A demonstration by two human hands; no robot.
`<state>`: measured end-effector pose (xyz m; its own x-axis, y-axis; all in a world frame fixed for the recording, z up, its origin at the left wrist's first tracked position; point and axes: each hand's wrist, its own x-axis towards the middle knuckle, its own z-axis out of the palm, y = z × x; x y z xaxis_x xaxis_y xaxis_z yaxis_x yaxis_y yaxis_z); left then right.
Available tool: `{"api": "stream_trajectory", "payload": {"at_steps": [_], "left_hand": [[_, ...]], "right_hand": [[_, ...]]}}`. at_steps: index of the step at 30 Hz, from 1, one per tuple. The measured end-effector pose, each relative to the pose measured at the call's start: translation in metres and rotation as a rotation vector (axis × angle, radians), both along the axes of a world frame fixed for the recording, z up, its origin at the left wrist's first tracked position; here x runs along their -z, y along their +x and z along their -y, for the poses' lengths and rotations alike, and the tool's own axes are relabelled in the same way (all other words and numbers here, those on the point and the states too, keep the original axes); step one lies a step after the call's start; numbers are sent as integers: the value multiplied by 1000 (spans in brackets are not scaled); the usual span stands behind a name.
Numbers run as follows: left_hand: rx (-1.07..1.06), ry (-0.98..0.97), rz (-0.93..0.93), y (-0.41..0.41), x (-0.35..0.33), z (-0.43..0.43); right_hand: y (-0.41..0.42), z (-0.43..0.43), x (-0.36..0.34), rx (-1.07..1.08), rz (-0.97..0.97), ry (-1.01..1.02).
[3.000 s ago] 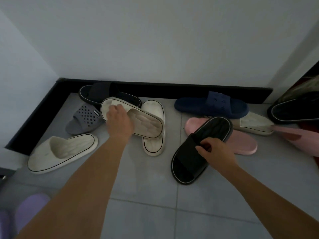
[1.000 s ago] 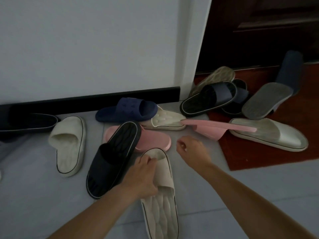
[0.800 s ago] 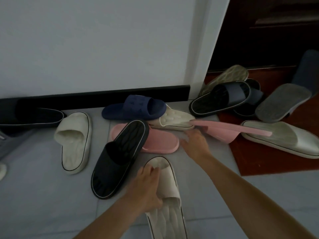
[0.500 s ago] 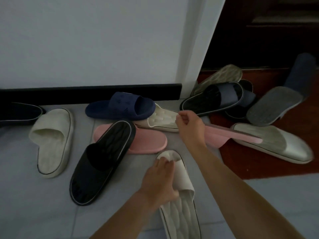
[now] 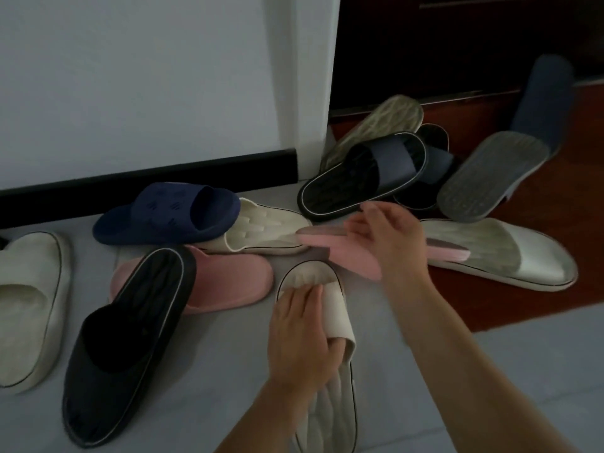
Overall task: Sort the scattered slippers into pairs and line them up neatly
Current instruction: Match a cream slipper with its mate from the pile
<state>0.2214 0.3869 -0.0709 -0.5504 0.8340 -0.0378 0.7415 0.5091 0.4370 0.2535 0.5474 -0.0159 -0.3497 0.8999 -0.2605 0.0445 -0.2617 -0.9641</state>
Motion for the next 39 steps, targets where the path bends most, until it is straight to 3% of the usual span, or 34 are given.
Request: {"api": "stream_trajectory", "payload": {"at_steps": [4,9,13,21,26,28,30,32,33,35,39], "left_hand": [[52,-58,-23,7,23,-3],[54,-53,-84,10,34,-4],[53,-31,-109,10,33,-5],[33,-47,-137,11,32,-4],[25,0,-158,11,35,-3],[22,-1,-154,11,36,-4],[21,-13,-139,11,36,-5],[22,-30,-120,11,33,-6],[25,-39,-114,12,32,-6],[27,-57,-112,12,33,-6],[20,-63,-104,12,35,-5]], "right_hand": [[-1,-45,-6,96,44,83],[-35,-105,-7,-92,674,568],[-48,-138,-5,-242,1121,531],[-29,-157,-21,-376,1289,499],[23,-179,-53,-461,1792,329],[9,-178,-53,-410,1699,479],[-20,-170,-42,-355,1277,508],[-52,-159,-23,-313,833,113],[-61,-155,-11,-289,723,-63],[-73,-154,8,-270,744,-151],[-74,-159,23,-225,927,20]]}}
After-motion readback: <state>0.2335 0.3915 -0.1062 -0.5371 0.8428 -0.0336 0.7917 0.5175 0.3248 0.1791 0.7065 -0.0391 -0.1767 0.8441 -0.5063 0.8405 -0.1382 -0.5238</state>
